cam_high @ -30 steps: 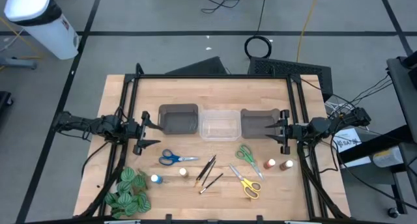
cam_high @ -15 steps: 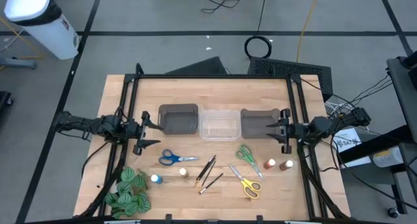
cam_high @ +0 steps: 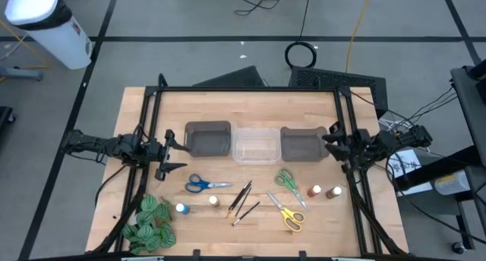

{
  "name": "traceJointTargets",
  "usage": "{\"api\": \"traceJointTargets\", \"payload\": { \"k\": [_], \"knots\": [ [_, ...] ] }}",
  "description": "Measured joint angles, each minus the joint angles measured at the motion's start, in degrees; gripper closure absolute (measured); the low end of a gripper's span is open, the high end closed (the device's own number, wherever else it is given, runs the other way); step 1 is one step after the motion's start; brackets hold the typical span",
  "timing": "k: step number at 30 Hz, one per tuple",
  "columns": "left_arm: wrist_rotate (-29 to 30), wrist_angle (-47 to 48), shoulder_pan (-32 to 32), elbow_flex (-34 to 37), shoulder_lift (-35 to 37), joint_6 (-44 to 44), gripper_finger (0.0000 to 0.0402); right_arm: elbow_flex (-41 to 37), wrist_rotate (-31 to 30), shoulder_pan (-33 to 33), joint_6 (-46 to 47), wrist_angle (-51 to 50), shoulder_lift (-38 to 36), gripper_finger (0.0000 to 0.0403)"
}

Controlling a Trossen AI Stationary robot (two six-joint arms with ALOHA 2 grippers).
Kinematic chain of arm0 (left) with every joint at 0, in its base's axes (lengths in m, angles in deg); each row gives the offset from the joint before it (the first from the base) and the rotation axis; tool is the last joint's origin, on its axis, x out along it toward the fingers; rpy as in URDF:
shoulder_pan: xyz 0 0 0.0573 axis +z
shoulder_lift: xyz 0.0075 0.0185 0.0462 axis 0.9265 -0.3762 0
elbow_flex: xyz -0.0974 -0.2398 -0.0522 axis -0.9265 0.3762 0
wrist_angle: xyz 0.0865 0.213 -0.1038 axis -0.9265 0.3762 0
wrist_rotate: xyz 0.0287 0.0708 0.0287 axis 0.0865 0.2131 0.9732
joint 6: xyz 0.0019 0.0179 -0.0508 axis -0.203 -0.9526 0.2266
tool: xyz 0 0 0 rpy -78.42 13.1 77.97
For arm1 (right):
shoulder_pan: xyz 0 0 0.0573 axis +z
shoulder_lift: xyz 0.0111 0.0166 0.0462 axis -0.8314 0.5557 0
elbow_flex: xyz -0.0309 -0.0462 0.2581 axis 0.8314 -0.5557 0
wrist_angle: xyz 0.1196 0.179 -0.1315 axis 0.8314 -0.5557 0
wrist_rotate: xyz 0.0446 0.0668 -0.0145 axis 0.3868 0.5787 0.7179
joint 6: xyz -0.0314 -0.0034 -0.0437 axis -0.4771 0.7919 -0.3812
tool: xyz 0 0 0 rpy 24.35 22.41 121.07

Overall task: Pick & Place Paint Supplies
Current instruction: Put the brown paint bottle into the right black bin

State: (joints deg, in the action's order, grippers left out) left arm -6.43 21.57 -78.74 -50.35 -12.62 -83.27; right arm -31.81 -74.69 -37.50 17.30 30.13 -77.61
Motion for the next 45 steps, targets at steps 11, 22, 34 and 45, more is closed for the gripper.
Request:
{"api": "traceJointTargets", "payload": {
  "k": [11,22,34,45],
  "knots": [
    [0.0,0.0,0.0,0.0,0.0,0.0,0.0133,0.0,7.8,0.0,-1.2,5.8,1.5,0.0226],
    [0.0,0.0,0.0,0.0,0.0,0.0,0.0133,17.9,19.4,3.8,1.7,-6.2,19.2,0.0083],
    [0.0,0.1,0.0,0.0,0.0,0.0,0.0133,67.9,1.1,11.2,31.9,-89.2,58.7,0.0089],
    [0.0,0.0,0.0,0.0,0.0,0.0,0.0133,74.3,19.7,17.4,69.9,-117.9,71.2,0.0089]
  ]
}}
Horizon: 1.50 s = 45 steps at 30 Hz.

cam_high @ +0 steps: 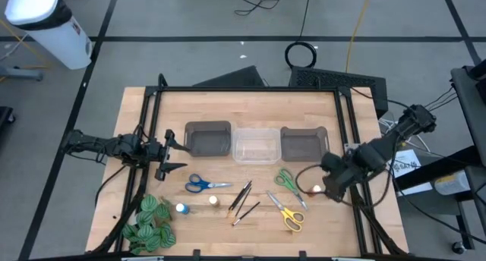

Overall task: Pick & Place Paint Supplies
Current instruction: Put the brown paint bottle into the right black bin

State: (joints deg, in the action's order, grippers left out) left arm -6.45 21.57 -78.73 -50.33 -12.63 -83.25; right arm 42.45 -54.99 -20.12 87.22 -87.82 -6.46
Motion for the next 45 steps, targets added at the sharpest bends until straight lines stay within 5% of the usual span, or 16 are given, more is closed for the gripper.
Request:
{"api": "traceJointTargets", "payload": {
  "k": [12,30,45],
  "knots": [
    [0.0,0.0,0.0,0.0,0.0,0.0,0.0133,-10.9,-4.7,10.1,15.5,7.0,0.0,0.009],
    [0.0,0.0,0.0,0.0,0.0,0.0,0.0133,-21.2,-3.2,11.3,19.2,15.1,0.0,0.0092],
    [0.0,0.0,0.0,0.0,0.0,0.0,0.0133,-21.2,-1.6,11.3,19.4,16.4,0.0,0.0216]
  ]
}}
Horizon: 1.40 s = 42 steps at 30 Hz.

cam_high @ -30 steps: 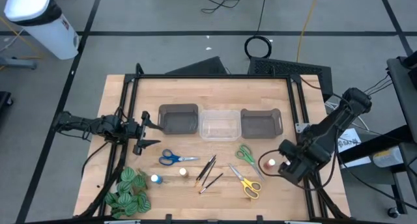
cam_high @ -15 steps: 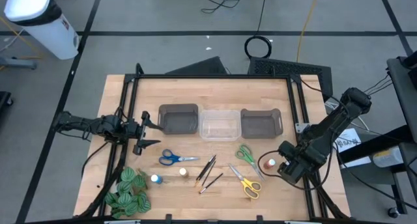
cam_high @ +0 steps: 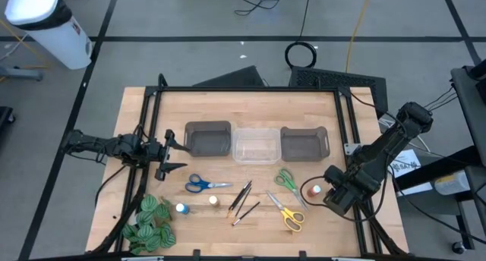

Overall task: Pick & Place Paint Supplies
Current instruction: Put the brown paint bottle into the right black bin

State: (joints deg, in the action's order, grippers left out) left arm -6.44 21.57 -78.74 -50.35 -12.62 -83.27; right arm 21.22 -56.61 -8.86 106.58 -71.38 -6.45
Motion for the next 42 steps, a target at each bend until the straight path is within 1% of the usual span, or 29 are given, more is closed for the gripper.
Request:
{"api": "traceJointTargets", "payload": {
  "k": [9,11,14,19,24,31,33,38,42],
  "knots": [
    [0.0,0.0,0.0,0.0,0.0,0.0,0.0133,0.0,0.0,0.0,-0.9,-0.2,0.0,0.0281],
    [0.0,0.0,0.0,0.0,0.0,0.0,0.0133,0.0,1.1,0.0,-1.0,-0.7,-0.5,0.0294],
    [0.0,0.0,0.0,0.0,0.0,0.0,0.0133,0.4,3.2,0.0,-0.8,-2.3,-2.1,0.0295],
    [0.0,0.0,0.0,0.0,0.0,0.0,0.0133,3.9,2.6,0.0,0.7,-10.1,-4.9,0.0295],
    [0.0,0.0,0.0,0.0,0.0,0.0,0.0133,7.7,-2.4,0.0,1.9,-17.5,-6.7,0.0288],
    [0.0,0.0,0.0,0.0,0.0,0.0,0.0133,10.0,-13.0,0.0,0.3,-17.7,-8.2,0.0294],
    [0.0,0.0,0.0,0.0,0.0,0.0,0.0133,10.3,-15.0,0.0,-0.3,-17.6,-8.3,0.0291],
    [0.0,0.0,0.0,0.0,0.0,0.0,0.0133,10.3,-19.3,-1.3,-2.7,-17.6,-8.4,0.0285],
    [0.0,0.0,0.0,0.0,0.0,0.0,0.0133,10.3,-19.9,-3.2,-5.8,-17.4,-8.4,0.0294]
  ]
}}
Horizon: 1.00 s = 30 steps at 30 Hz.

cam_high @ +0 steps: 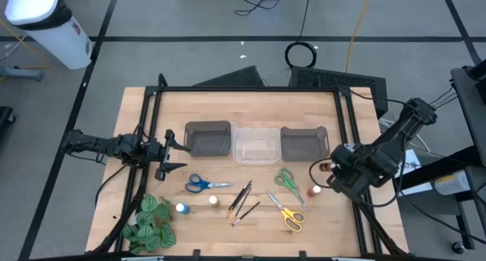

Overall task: Pick & Place Paint Supplies
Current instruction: Put the brown paint bottle into the right black bin

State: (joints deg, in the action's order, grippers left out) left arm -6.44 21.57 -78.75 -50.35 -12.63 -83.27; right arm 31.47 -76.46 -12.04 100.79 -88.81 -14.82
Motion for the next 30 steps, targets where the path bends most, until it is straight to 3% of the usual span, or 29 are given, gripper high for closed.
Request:
{"api": "traceJointTargets", "payload": {
  "k": [8,18,22,30],
  "knots": [
    [0.0,0.0,0.0,0.0,0.0,0.0,0.0133,0.0,-5.8,-5.5,-8.1,3.4,0.0,0.0286],
    [0.0,0.0,0.0,0.0,0.0,0.0,0.0133,0.0,-10.3,-15.7,-27.7,17.5,0.0,0.029],
    [0.0,0.0,0.0,0.0,0.0,0.0,0.0133,0.0,-9.6,-20.8,-36.5,24.8,0.0,0.029],
    [0.0,0.0,0.0,0.0,0.0,0.0,0.0133,0.0,0.8,-31.8,-51.5,41.0,0.0,0.0293]
  ]
}}
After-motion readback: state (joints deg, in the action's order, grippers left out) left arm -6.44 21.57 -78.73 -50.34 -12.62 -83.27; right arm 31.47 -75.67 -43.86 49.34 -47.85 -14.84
